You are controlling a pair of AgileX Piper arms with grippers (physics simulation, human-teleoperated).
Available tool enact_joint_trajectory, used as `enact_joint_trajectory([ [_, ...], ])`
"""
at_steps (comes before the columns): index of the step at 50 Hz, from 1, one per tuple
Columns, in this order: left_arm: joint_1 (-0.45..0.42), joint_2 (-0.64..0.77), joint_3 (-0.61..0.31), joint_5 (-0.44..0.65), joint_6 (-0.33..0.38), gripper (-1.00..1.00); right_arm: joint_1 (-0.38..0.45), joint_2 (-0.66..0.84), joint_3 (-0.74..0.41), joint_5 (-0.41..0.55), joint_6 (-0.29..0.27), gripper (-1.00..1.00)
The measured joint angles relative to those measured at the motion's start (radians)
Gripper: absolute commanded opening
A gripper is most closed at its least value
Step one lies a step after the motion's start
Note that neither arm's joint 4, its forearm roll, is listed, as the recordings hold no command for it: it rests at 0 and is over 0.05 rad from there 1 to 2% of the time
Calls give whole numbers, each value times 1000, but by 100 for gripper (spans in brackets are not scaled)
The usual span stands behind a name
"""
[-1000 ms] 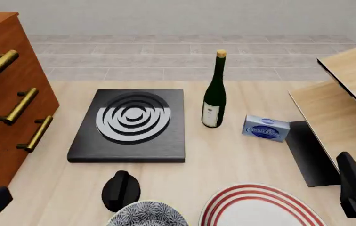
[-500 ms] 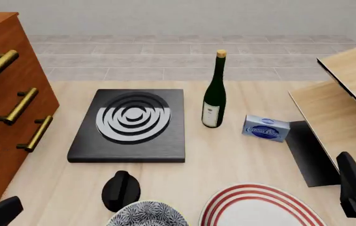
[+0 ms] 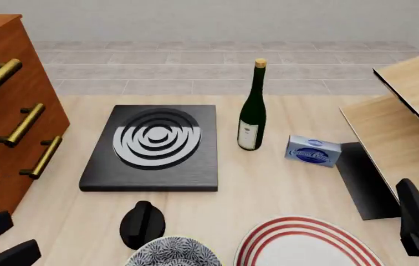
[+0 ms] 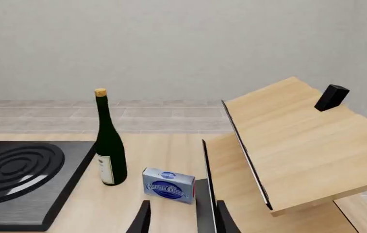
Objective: Put the bowl on the stove.
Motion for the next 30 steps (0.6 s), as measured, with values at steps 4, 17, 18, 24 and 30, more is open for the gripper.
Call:
enact_joint_trajectory([
  [4,-15,7,5,-12,-6,100,0,0,0,0,0,100],
  [17,-65,54,34,-91,-12,100,0,0,0,0,0,100],
  [18,-67,57,36,-96,-12,100,0,0,0,0,0,100],
  [24,-79,70,45,-115,-11,100,0,0,0,0,0,100],
  [30,-89,80,54,-128,-12,100,0,0,0,0,0,100],
])
